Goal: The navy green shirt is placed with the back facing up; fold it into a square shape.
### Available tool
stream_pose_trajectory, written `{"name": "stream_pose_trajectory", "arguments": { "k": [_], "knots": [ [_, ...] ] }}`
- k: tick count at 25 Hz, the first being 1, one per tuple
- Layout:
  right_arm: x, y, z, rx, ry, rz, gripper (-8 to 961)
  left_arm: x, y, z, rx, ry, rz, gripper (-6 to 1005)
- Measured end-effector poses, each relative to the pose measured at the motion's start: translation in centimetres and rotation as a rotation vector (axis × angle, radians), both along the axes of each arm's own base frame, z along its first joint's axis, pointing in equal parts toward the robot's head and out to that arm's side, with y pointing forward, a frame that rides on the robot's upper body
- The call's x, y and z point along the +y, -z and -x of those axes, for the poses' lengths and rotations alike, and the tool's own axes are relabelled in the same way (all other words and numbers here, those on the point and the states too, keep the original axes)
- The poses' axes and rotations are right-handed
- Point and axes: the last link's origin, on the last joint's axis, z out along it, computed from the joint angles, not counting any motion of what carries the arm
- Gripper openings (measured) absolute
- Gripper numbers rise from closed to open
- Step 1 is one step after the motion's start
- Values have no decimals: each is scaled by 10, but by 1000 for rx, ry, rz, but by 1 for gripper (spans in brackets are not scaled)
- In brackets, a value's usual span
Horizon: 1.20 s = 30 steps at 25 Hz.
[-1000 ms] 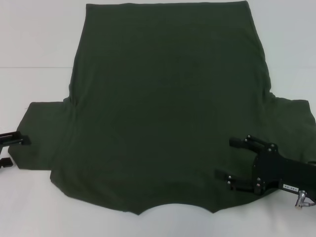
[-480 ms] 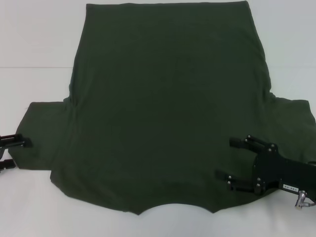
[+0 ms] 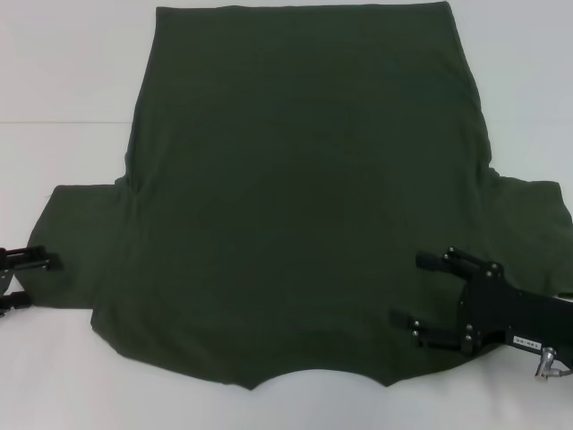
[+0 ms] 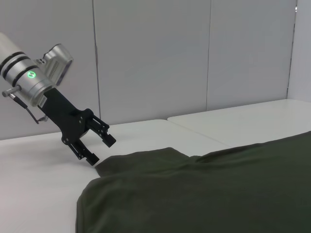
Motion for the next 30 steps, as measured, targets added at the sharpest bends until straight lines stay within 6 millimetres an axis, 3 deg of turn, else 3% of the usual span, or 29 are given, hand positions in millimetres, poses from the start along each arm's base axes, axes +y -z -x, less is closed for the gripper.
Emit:
{"name": "stream_pose_trajectory", "arguments": {
  "k": [30],
  "knots": [
    [0, 0, 0, 1, -1, -1, 944, 3, 5, 3, 10, -14, -13, 837]
  ]
}}
